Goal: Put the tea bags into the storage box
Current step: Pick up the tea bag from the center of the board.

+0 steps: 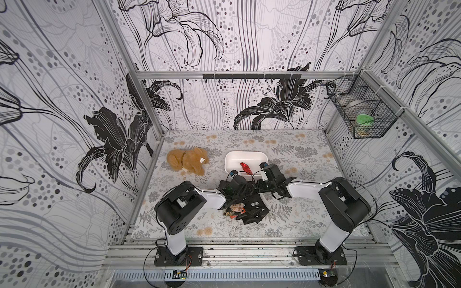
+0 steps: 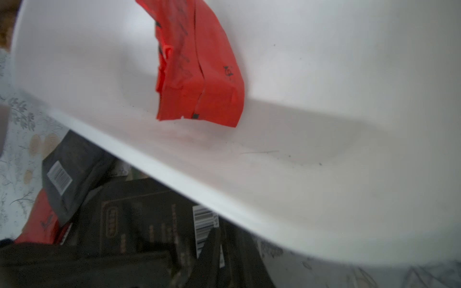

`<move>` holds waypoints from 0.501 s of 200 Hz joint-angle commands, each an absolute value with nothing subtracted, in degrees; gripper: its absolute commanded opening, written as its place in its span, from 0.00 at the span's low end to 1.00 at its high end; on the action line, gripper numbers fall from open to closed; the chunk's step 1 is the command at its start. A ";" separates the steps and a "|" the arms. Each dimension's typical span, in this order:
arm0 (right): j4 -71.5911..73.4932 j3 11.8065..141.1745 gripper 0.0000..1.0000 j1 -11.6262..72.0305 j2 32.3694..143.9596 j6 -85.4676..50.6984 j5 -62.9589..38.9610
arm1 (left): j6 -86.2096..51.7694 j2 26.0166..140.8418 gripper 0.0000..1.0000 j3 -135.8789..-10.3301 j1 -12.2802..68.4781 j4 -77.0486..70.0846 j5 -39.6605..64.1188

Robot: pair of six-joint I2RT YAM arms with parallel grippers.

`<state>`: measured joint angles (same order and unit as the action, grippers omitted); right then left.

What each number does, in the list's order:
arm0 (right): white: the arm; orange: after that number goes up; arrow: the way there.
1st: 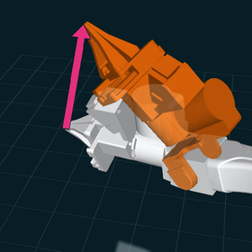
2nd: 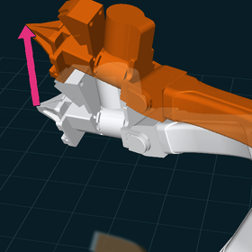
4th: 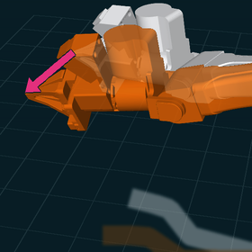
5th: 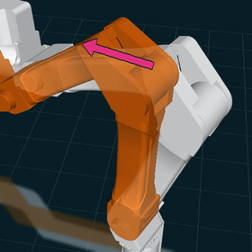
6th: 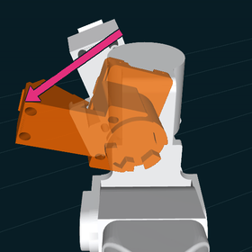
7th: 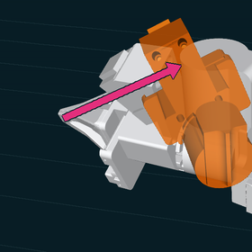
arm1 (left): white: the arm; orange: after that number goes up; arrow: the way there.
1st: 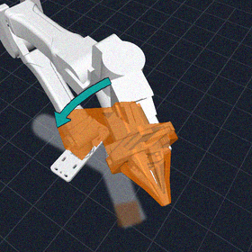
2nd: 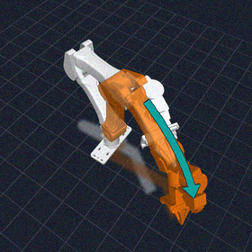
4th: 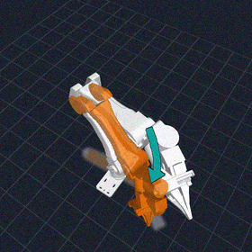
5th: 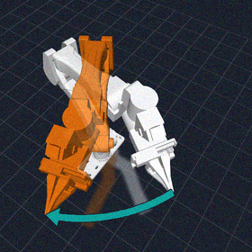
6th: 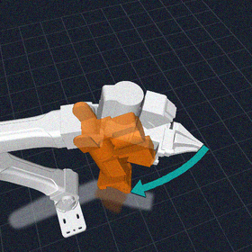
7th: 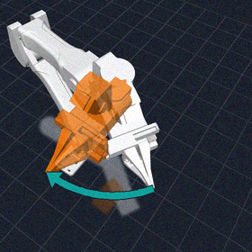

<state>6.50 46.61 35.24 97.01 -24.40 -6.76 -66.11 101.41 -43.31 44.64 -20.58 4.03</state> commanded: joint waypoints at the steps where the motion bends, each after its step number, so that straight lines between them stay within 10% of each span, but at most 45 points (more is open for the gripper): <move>1: 9.59 43.85 0.18 35.60 91.19 -24.53 -4.11 | -64.14 96.68 0.00 -41.44 44.91 -20.31 3.55; 100: 12.11 35.13 0.72 35.64 77.23 -27.98 11.61 | -52.72 73.49 0.00 -41.95 45.78 10.50 -11.30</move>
<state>11.20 36.99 35.40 79.33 -26.89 7.77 -58.65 78.32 -38.79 45.41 -3.73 -2.09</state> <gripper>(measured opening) 0.667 0.046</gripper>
